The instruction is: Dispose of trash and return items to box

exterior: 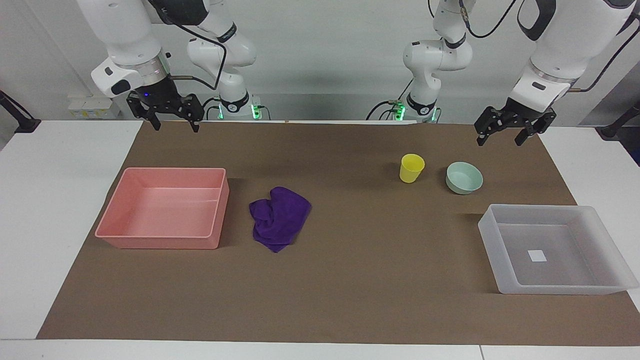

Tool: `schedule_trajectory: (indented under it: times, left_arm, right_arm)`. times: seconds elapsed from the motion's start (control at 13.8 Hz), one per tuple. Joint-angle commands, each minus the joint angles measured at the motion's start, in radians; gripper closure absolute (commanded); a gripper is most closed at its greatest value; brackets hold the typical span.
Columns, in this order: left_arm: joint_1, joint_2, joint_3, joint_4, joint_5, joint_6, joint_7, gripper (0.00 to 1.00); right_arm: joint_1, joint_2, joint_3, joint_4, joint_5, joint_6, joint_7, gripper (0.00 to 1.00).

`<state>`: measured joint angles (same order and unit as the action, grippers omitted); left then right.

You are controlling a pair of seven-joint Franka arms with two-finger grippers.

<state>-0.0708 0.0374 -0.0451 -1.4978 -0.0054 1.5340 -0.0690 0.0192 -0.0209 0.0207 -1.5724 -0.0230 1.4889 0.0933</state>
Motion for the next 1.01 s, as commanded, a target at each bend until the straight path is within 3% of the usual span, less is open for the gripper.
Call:
schedule_trajectory:
  times: [0.0,0.65,0.94]
  left_arm:
    - [-0.007,-0.005,0.002,0.002,0.018,0.001,0.011,0.00]
    - [0.003,-0.007,0.008,-0.013,0.004,-0.046,0.002,0.00]
    - [0.014,-0.007,0.013,-0.013,0.004,-0.067,0.008,0.00]
  right_arm:
    - [-0.007,-0.030,0.007,-0.035,0.006,0.018,0.015,0.00]
    - [-0.016,-0.030,-0.002,-0.038,0.008,0.028,0.002,0.00]
    - [-0.005,-0.037,-0.002,-0.139,0.006,0.195,0.005,0.00]
